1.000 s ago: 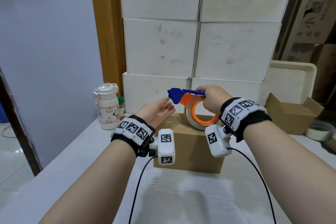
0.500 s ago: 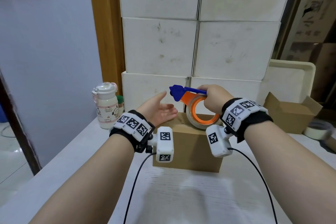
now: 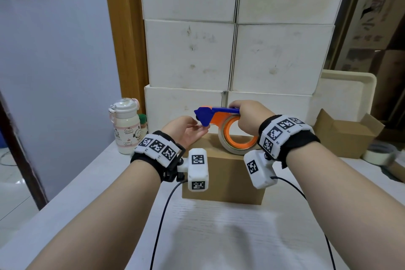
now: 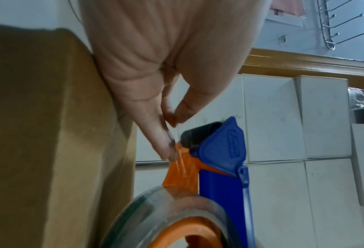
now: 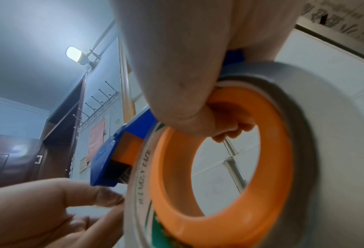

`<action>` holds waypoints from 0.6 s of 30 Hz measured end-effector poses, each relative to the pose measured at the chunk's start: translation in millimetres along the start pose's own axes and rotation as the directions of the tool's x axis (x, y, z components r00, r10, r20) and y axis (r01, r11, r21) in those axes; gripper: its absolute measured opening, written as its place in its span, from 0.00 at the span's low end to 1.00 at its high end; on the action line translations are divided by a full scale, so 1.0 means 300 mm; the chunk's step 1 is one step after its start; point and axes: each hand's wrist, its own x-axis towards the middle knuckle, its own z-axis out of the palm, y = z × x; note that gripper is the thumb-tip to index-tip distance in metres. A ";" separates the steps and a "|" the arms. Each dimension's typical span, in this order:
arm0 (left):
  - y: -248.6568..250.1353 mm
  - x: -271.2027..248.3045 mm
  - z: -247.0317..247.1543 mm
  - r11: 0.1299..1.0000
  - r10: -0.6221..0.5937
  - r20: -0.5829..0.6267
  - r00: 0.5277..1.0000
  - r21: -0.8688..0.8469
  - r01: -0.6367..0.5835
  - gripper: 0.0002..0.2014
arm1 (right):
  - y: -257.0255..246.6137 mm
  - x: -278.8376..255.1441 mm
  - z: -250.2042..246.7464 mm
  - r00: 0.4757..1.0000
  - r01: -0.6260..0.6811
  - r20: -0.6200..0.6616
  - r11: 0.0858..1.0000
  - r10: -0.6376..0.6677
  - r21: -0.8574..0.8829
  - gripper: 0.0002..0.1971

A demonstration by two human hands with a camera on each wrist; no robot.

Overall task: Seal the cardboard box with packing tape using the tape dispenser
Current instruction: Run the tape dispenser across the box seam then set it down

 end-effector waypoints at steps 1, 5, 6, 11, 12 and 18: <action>0.000 -0.004 0.006 0.999 0.005 0.012 1.000 -0.043 -0.005 0.11 | -0.001 -0.001 -0.001 1.000 0.002 0.001 1.000 -0.002 -0.005 0.23; 0.004 -0.015 0.028 0.998 0.035 0.005 0.999 -0.048 -0.035 0.08 | 0.002 -0.006 -0.001 1.000 0.011 -0.008 1.000 -0.011 -0.003 0.23; 0.004 -0.019 0.033 0.998 0.056 -0.012 0.998 0.025 -0.056 0.07 | 0.004 -0.007 -0.001 1.000 0.012 -0.010 1.000 -0.012 0.000 0.23; 0.005 -0.020 0.030 0.959 0.141 -0.044 0.989 0.256 -0.125 0.06 | 0.006 -0.015 -0.006 1.000 0.019 -0.015 1.000 -0.019 0.005 0.22; 0.006 -0.016 0.026 0.958 0.146 -0.053 0.988 0.258 -0.128 0.06 | 0.005 -0.017 -0.007 1.000 0.022 -0.015 1.000 -0.022 0.004 0.22; 0.012 -0.004 0.025 0.979 0.117 -0.062 0.991 0.177 -0.105 0.09 | -0.003 -0.022 -0.006 0.999 0.035 -0.014 0.999 -0.035 -0.005 0.21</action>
